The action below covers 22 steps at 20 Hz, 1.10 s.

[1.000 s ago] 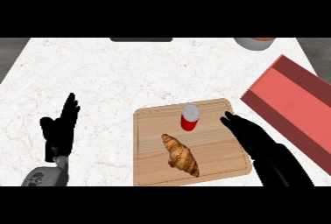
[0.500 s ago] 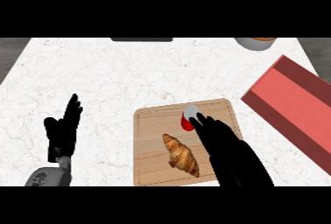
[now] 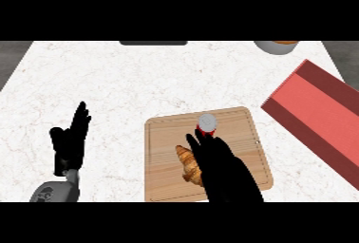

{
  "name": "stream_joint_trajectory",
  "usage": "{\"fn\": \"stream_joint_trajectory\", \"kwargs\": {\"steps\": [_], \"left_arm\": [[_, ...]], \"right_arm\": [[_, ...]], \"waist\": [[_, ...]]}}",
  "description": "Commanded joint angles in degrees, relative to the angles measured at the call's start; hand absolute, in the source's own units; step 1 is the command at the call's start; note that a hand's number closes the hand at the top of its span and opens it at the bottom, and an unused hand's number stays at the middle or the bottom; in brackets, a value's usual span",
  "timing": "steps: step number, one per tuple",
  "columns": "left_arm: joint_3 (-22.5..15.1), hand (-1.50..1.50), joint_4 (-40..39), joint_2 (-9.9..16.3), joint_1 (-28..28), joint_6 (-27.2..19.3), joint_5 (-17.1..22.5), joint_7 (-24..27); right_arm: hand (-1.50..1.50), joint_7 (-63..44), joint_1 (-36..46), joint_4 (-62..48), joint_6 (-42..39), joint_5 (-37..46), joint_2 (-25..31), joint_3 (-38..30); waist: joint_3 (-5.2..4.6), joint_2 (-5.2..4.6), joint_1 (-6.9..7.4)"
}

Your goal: Pick the croissant from the cutting board and place it in the cardboard box

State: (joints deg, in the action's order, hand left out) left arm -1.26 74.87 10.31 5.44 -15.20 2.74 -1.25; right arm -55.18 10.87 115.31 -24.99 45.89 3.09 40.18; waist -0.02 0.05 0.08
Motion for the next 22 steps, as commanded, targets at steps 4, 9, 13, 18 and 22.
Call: {"fn": "stream_joint_trajectory", "kwargs": {"steps": [4, 9, 13, 18, 22], "left_arm": [[3.31, 0.0, -3.08, 1.92, 2.9, 3.07, 1.56, 0.47], [2.66, 0.0, 1.67, 2.46, 0.19, 4.12, 1.49, -2.42], [0.33, 0.0, 2.95, -1.22, -1.15, 0.24, -1.66, -1.53], [3.44, 0.0, -1.0, 0.54, 1.51, 2.89, -0.03, -0.88], [3.3, 0.0, 2.34, 1.25, 0.38, 3.06, -0.47, -2.01]], "right_arm": [[-1.5, -7.17, 4.88, -9.02, 0.97, 1.09, -3.0, 1.97], [-1.5, -14.87, 7.18, -5.71, -2.19, -1.82, -3.03, 3.26], [-1.5, -7.56, 3.78, -13.94, 5.11, 3.32, -3.05, 3.34], [-1.5, -8.56, 6.65, -13.59, 1.76, -0.6, -3.06, -1.07], [-1.5, -15.17, 7.32, -13.25, 4.29, -0.65, -3.06, 4.41]], "waist": [[-0.01, -0.09, 0.16], [-0.02, 0.02, 0.36], [0.02, -0.04, 0.19], [0.01, -0.06, 0.01], [0.01, 0.04, 0.21]]}}
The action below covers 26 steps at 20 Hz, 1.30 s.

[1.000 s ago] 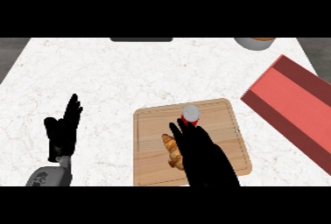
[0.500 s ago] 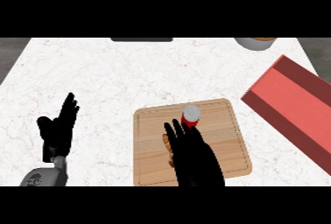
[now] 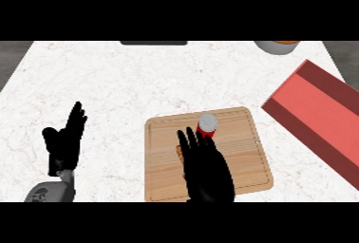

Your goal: Pick the croissant from the cutting board and place it in the cardboard box

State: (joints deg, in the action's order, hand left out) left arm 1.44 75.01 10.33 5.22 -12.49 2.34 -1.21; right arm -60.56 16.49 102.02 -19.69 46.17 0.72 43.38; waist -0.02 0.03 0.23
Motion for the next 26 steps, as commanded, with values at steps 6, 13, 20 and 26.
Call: {"fn": "stream_joint_trajectory", "kwargs": {"steps": [6, 13, 20, 26], "left_arm": [[-0.01, 0.0, 0.24, -0.98, 0.09, -0.54, -1.5, 0.47], [1.11, 0.0, -3.41, -1.34, 1.56, 0.2, -1.89, 2.79], [2.44, 0.0, -4.72, -1.2, 2.88, 1.41, -1.59, 0.85], [1.61, 0.0, -0.03, -1.71, -0.93, 1.29, -3.13, 0.98]], "right_arm": [[-1.5, -6.54, 1.88, -4.43, -1.52, -0.01, -0.68, 0.04], [-1.5, -5.28, 8.9, -10.99, -1.15, -2.82, -0.67, -3.27], [-1.5, 0.32, 5.13, -17.35, 4.84, 0.18, -0.69, -0.68], [-1.5, 4.37, 1.97, -19.38, 7.72, 2.68, -0.7, -1.23]], "waist": [[0.01, 0.03, -0.06], [-0.01, -0.1, 0.07], [0.01, -0.08, -0.06], [0.02, -0.01, -0.02]]}}
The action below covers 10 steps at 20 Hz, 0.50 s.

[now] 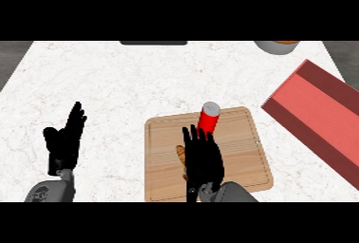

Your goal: Pick the croissant from the cutting board and place it in the cardboard box

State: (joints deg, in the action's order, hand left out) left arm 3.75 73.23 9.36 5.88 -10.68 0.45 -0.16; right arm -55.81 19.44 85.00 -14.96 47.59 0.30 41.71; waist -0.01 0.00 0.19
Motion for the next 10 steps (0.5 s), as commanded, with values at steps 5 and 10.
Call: {"fn": "stream_joint_trajectory", "kwargs": {"steps": [5, 10], "left_arm": [[-1.33, 0.0, 3.77, -2.59, -2.21, -1.82, -2.28, -0.81], [1.64, 0.0, -4.03, -1.56, 1.74, 0.62, -0.67, 2.61]], "right_arm": [[-1.5, 2.41, -1.15, -5.49, 6.54, 1.95, -0.29, 1.67], [1.5, 7.41, 0.01, -7.17, 5.65, 1.04, -0.3, 1.41]], "waist": [[0.01, 0.02, 0.01], [-0.01, -0.04, -0.16]]}}
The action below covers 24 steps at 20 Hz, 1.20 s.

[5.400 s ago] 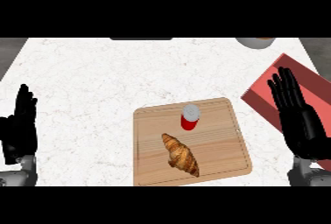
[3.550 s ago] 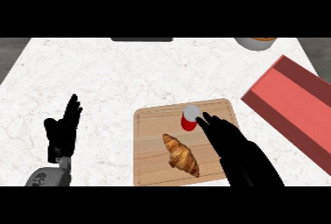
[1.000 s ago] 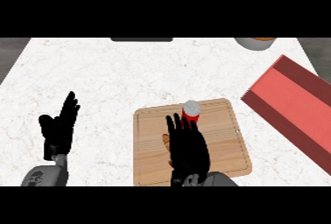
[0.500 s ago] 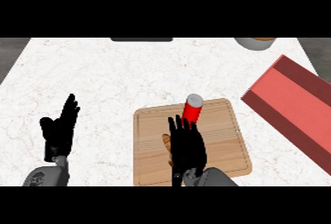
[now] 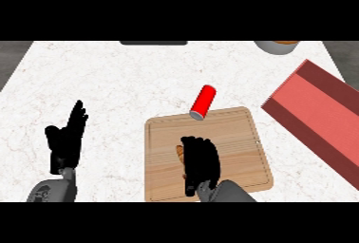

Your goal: Pick the croissant from the cutting board and place it in the cardboard box

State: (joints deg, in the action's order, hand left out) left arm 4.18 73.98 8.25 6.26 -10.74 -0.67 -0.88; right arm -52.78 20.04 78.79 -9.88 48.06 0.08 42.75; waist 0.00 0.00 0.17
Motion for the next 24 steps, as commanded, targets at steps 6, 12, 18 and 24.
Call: {"fn": "stream_joint_trajectory", "kwargs": {"steps": [6, 12, 18, 24], "left_arm": [[1.8, 0.0, 0.18, 1.0, 1.84, 1.12, 0.87, -2.6], [-0.61, 0.0, 0.48, -1.58, -2.5, 0.85, -1.38, 2.15], [1.5, 0.0, 2.94, 0.74, -1.17, -0.14, -0.75, -2.07], [-0.5, 0.0, 4.09, -1.32, -2.02, 0.27, -1.2, -2.37]], "right_arm": [[1.5, 6.24, 5.18, -3.96, 5.67, 3.27, -0.07, 0.88], [1.5, 5.69, -0.45, -1.39, 6.45, 7.87, 0.21, -0.35], [1.5, -6.75, -11.84, 11.03, 7.49, 9.14, 8.34, -4.26], [1.5, -11.61, -15.21, 27.21, 2.66, 16.35, 9.3, -1.8]], "waist": [[0.0, -0.02, 0.02], [-0.01, 0.02, -0.19], [0.0, 0.36, -1.38], [-0.02, 0.18, -0.55]]}}
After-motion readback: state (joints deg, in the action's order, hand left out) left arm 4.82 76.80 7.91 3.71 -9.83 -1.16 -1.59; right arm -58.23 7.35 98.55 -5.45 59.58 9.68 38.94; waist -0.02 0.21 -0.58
